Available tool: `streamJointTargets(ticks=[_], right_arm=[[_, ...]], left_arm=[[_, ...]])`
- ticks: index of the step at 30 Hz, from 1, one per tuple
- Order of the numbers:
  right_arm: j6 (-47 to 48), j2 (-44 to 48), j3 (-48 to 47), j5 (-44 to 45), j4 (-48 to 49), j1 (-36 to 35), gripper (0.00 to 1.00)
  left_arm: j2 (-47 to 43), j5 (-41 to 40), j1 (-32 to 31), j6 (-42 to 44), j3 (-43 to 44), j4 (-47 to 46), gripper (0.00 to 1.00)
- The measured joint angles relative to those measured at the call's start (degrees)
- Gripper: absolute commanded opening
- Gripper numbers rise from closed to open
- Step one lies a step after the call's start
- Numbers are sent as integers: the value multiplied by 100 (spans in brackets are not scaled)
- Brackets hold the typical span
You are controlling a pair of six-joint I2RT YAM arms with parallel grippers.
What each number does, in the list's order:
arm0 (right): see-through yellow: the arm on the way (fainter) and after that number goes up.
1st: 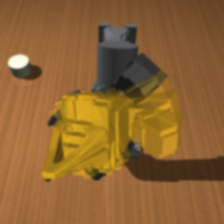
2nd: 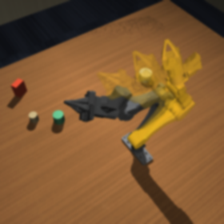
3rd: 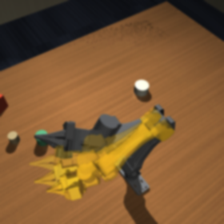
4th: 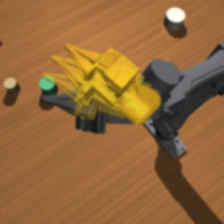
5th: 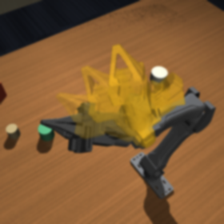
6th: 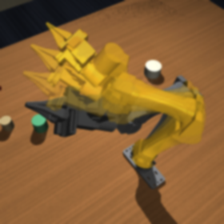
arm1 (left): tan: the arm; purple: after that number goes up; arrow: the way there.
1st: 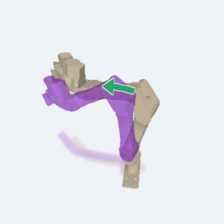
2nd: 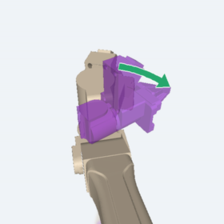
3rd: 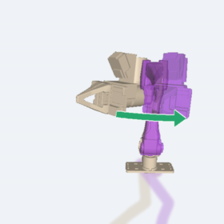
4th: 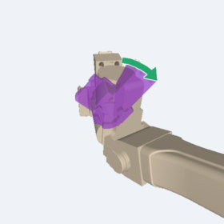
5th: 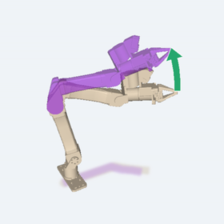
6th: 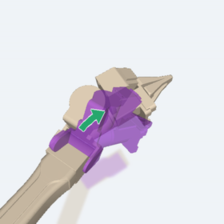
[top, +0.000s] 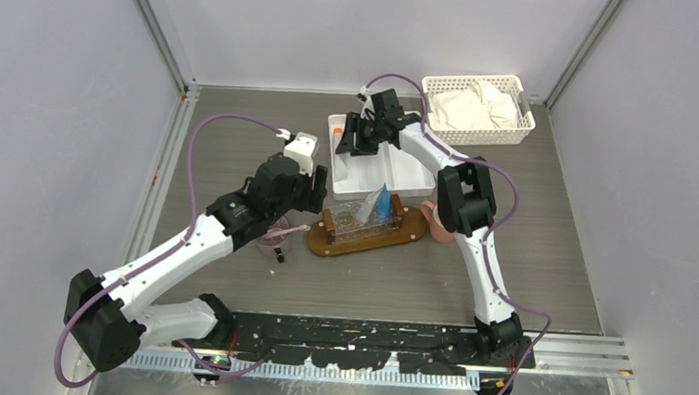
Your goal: Prepare toiletry sets of a toothbrush and toothpaste on the tray
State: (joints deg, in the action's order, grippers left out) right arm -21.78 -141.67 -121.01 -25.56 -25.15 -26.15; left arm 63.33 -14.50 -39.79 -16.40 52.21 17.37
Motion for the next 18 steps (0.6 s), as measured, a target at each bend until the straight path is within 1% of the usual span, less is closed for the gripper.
streamJointTargets(ticks=[6, 12, 18], right_arm=[[96, -85, -181, 83, -164, -33, 58], [258, -374, -662, 90, -398, -120, 61], [468, -509, -1021, 293, -772, -179, 59]], left_arm=[[0, 42, 24, -15, -7, -4, 63], [-2, 63, 59, -17, -31, -7, 63], [-2, 90, 109, -15, -83, -42, 63]])
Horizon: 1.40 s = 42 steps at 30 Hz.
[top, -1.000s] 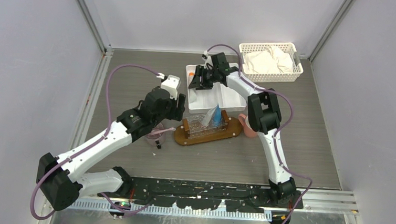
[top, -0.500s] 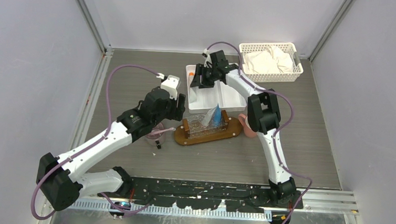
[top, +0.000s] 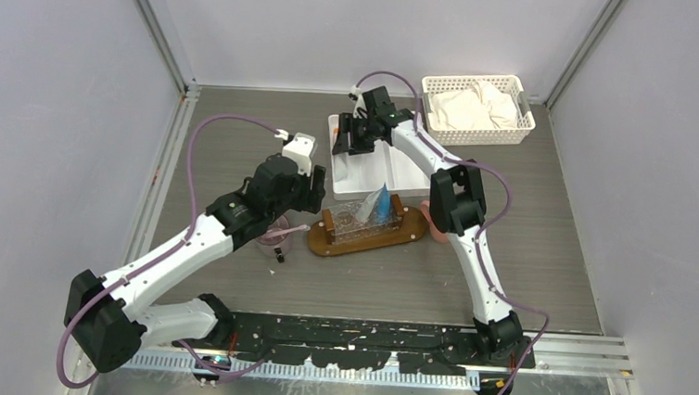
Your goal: Prepare toiletry sets of a toothbrush and toothpaste on the tray
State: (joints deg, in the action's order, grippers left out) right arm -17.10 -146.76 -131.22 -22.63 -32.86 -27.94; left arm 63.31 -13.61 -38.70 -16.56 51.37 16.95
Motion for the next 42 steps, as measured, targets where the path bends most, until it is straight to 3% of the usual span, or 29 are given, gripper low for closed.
streamJointTargets(ticks=[25, 26, 28, 30, 42], right_arm=[[232, -166, -284, 444, -304, -105, 52], [256, -175, -293, 442, -321, -109, 49], [334, -179, -295, 428, -350, -116, 28], [376, -192, -293, 385, -400, -118, 19], [365, -46, 22, 107, -186, -15, 17]], left_arm=[[-17, 175, 118, -2, -63, -52, 62], [-17, 181, 122, -4, -63, -57, 62], [-17, 192, 127, -9, -63, -70, 62], [-17, 214, 127, -17, -63, -85, 62], [-44, 302, 129, -116, -63, -87, 60]])
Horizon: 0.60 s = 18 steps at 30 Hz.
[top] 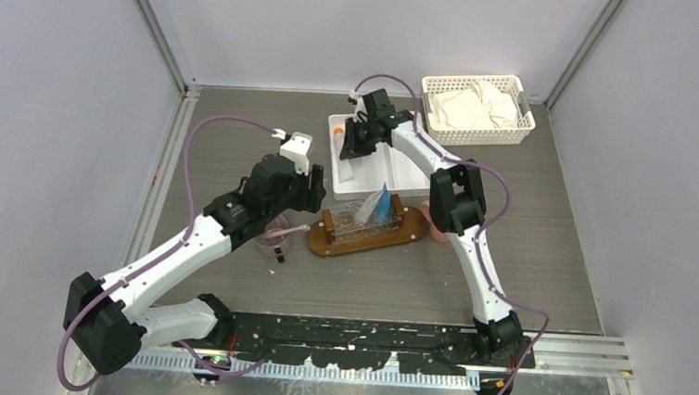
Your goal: Prepare toiletry sets of a toothbrush and toothpaste on the tray
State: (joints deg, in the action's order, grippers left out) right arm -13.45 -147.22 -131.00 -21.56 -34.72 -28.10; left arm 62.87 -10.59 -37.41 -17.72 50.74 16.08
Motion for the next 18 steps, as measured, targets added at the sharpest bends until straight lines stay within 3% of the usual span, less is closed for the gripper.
streamJointTargets(ticks=[11, 18], right_arm=[[-667, 155, -72, -789, -107, 787, 17], [-1069, 769, -63, -903, -87, 1176, 16]], left_arm=[[-210, 352, 2, -28, 0, -2, 59], [-216, 525, -37, 260, 57, 7, 62]])
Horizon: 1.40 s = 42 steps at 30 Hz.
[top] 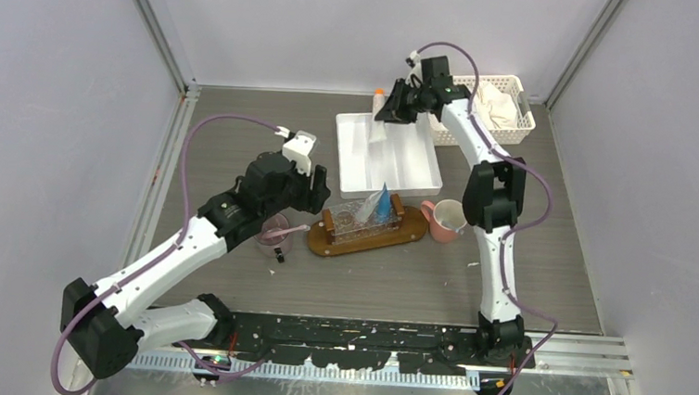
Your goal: Prepare toiletry sets of a toothbrush and toothpaste on the tray
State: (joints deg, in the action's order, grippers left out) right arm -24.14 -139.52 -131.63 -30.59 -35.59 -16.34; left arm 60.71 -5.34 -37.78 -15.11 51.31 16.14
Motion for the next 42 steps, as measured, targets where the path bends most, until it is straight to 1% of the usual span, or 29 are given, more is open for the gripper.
streamJointTargets(ticks=[7, 10, 13, 14, 16, 17, 18, 20, 21, 23, 25, 27, 30, 33, 36, 40, 42], right_arm=[[-90, 1449, 564, 9, -46, 13, 14], [-179, 2302, 1010, 17, -107, 13, 14], [-382, 3222, 1547, -22, -229, 17, 10], [-444, 3397, 1655, -44, -267, 20, 9], [-651, 3888, 2107, -173, -286, 22, 7], [-728, 4072, 2297, -232, -332, 22, 7], [-804, 4260, 2503, -295, -380, 22, 7], [-916, 4500, 2806, -409, -490, 22, 7], [-949, 4568, 2914, -459, -551, 22, 7], [-1012, 4642, 3093, -555, -656, 9, 6], [-1062, 4660, 3274, -647, -682, -20, 6], [-1093, 4660, 3375, -686, -723, -66, 6], [-1106, 4660, 3405, -710, -785, -192, 6], [-1106, 4660, 3405, -726, -782, -448, 6], [-1093, 4660, 3405, -723, -785, -752, 6], [-1029, 4660, 3416, -715, -846, -1062, 6], [-1005, 4684, 3497, -713, -826, -1156, 6]], left_arm=[[81, -24, -188, 538, 730, 254, 63], [83, -188, -470, 835, 1147, 470, 63], [184, -599, -1134, 1281, 1843, 885, 63], [227, -758, -1355, 1392, 2004, 957, 63], [332, -1346, -2035, 1777, 2354, 1075, 63], [400, -1757, -2487, 2037, 2494, 1119, 63], [452, -2048, -2765, 2201, 2553, 1130, 63], [601, -2968, -3493, 2754, 2566, 1095, 63], [673, -3338, -3718, 2992, 2522, 1027, 63], [839, -4330, -4190, 3746, 2208, 514, 63], [1016, -5045, -4454, 4577, 1788, -214, 64], [1233, -5589, -4579, 5488, 1351, -1080, 64], [1615, -6188, -4607, 7025, 728, -2726, 64], [2002, -6509, -4618, 8387, 426, -4323, 66], [2326, -6647, -4649, 9418, 404, -5652, 67], [2538, -6719, -4660, 10284, 404, -6826, 68], [2590, -6736, -4656, 10546, 404, -7213, 65]])
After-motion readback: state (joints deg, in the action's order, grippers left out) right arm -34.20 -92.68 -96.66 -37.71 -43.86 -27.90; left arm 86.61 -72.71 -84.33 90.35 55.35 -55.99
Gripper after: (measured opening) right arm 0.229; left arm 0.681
